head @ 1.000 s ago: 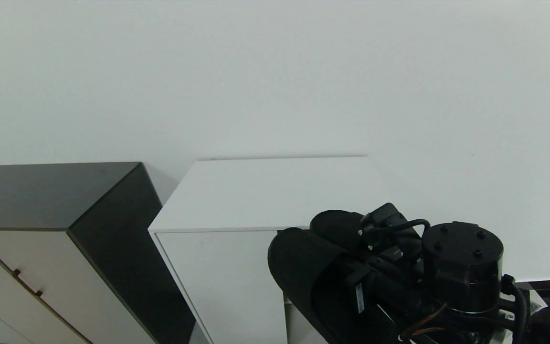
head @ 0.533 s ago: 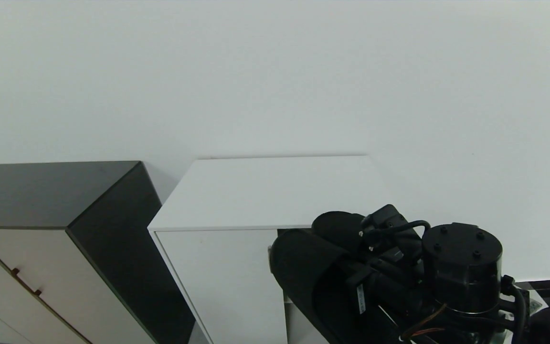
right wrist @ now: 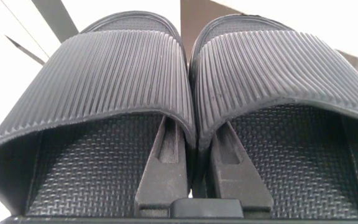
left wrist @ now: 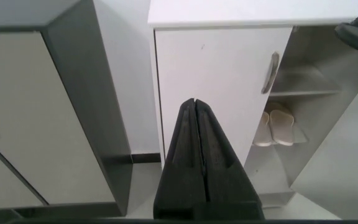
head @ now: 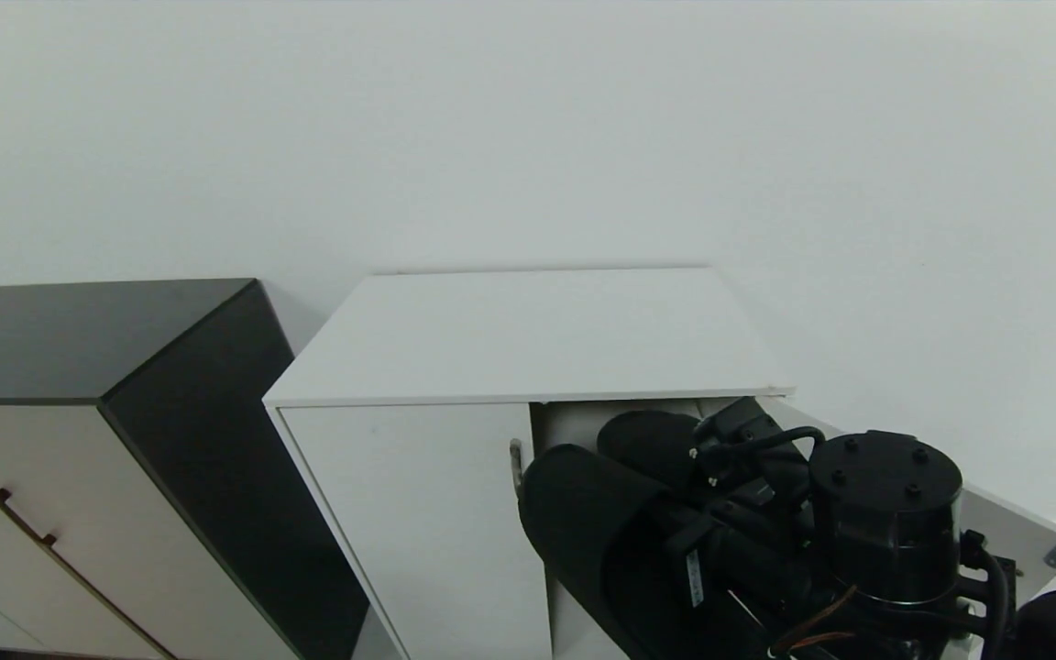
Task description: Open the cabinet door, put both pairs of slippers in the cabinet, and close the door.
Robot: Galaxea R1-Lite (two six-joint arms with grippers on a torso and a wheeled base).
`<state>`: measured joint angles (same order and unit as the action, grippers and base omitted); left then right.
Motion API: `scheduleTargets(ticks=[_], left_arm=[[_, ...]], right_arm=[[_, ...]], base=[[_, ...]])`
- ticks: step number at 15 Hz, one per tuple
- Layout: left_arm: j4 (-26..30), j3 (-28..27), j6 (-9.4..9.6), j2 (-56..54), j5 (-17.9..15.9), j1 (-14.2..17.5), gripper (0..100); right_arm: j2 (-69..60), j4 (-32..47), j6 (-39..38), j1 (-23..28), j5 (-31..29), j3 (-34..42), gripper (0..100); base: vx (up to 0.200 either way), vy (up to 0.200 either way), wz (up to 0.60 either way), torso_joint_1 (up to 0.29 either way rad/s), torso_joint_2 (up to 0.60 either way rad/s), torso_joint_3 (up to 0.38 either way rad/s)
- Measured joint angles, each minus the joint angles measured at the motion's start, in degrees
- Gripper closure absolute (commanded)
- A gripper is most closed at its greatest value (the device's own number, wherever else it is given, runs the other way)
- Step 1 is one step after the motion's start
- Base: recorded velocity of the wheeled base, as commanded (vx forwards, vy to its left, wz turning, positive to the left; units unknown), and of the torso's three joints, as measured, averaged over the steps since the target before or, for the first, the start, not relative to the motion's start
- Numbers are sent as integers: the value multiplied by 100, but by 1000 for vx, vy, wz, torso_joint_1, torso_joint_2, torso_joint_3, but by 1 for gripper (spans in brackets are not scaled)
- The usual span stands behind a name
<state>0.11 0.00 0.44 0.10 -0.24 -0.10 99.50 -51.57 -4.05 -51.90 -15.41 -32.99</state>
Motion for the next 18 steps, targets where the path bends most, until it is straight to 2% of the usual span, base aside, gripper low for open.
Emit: scheduleTargets(ticks=[10,18], left_arm=[[-1,0,-11,-2,4,0,100],[0,0,-26,-2,6,0,100]], right_arm=[[9,-132,-7,24,37,6,100],[122,-132,-7,50,41,13,100]], base=[[0,0,0,-205,521,317],[0,0,0,-140,468,333]])
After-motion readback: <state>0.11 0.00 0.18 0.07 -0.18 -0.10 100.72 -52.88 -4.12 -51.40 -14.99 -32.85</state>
